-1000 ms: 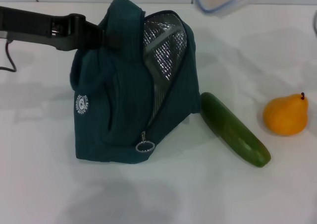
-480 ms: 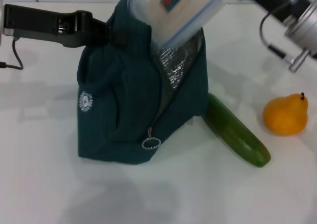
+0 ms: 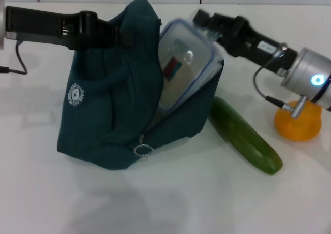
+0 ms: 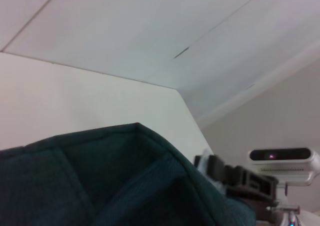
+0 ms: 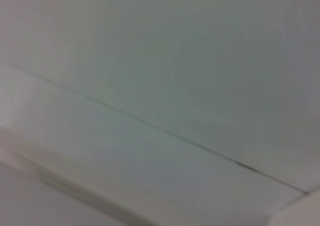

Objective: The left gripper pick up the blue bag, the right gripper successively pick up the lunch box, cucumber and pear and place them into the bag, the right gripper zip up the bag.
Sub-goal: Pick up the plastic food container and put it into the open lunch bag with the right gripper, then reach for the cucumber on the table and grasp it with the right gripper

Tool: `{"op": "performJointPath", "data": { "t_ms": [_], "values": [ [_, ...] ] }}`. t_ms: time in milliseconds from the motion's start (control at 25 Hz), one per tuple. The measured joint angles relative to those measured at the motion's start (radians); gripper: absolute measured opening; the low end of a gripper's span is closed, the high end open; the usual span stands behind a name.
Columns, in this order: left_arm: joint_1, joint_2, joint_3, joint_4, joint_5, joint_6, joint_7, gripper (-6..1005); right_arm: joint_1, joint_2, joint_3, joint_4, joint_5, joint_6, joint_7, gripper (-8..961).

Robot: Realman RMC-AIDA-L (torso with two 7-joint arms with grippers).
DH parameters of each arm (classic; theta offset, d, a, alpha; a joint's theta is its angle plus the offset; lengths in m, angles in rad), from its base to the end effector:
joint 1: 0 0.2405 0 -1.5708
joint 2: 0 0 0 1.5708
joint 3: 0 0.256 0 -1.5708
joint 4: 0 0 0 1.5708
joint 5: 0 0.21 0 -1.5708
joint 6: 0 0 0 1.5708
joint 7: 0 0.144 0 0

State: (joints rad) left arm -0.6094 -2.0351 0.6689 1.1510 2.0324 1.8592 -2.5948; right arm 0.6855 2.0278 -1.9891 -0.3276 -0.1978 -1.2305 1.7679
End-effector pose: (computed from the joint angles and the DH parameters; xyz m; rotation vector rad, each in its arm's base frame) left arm -0.1871 0.3466 0.0920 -2.5704 -1.6283 -0.6865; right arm 0.1664 0.3689 -0.0595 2.1842 -1.6109 -1.5282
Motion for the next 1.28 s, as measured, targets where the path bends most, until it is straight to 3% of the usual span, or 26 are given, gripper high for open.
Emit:
{"op": "performJointPath", "data": {
  "t_ms": [360,800,960,1160,1240,1280],
  "values": [
    [0.020,-0.019,0.037,-0.011,-0.015,0.007,0.005,42,0.004,0.000,-0.058,-0.044,-0.007,0.108,-0.030,187],
    [0.025,-0.011,0.059,-0.041,-0.038,0.009,0.006,42,-0.008,-0.001,-0.010,-0.041,-0.001,0.036,-0.121,202],
    [0.025,-0.008,0.058,-0.038,-0.039,0.008,0.004,42,-0.032,-0.006,0.037,-0.036,-0.003,-0.012,-0.127,300],
    [0.034,0.000,0.055,-0.036,-0.056,0.007,0.002,42,-0.083,-0.036,0.100,-0.001,-0.011,-0.154,-0.195,472],
    [0.041,0.004,0.055,-0.035,-0.065,0.008,0.001,42,-0.102,-0.067,0.114,0.019,-0.025,-0.196,-0.213,546],
    [0.042,0.004,0.055,-0.034,-0.065,0.007,0.001,42,-0.113,-0.094,0.120,0.025,-0.040,-0.218,-0.221,560]
  ]
}}
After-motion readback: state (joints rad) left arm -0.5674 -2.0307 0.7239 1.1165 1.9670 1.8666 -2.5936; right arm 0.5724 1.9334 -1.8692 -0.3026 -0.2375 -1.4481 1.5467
